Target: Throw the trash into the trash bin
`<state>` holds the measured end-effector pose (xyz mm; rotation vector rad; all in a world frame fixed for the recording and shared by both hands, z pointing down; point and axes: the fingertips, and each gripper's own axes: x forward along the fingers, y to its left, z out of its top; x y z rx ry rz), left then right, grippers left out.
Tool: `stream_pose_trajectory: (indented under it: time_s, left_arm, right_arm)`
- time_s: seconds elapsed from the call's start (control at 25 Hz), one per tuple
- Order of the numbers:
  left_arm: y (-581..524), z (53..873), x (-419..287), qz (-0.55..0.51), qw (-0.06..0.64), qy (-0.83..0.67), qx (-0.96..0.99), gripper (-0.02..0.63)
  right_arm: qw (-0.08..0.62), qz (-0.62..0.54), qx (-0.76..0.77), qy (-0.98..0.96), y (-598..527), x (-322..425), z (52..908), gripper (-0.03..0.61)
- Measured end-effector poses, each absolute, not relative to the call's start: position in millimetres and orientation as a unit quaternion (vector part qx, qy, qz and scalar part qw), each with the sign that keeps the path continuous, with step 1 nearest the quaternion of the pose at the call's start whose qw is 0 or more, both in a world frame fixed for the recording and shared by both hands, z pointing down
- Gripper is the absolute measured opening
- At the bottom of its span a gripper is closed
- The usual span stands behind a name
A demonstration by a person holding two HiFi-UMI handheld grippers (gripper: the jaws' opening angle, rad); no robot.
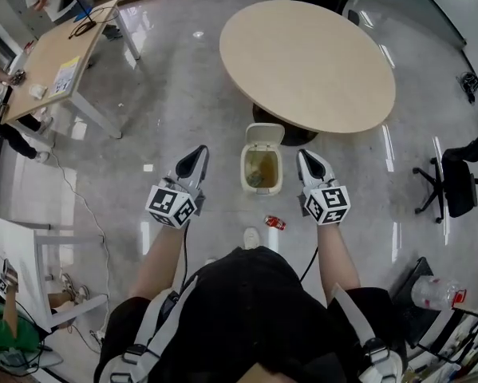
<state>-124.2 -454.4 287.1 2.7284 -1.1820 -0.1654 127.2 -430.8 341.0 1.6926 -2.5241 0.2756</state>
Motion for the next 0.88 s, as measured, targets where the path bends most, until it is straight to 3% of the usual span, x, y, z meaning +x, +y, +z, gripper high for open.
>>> stream_pose_trajectory:
  time_s: [0.48, 0.88]
  left_arm:
    - [-378, 270, -240, -0.066, 0.076, -0.396, 0.913, 0.0]
    - [-347, 261, -266, -0.076, 0.079, -0.381, 0.918, 0.0]
  right_arm:
    - [0.004, 0.067, 0.57, -0.819, -347, 9, 294, 0.008]
    - [-0.016, 0.057, 0.578, -0.814, -281, 3, 266, 0.006]
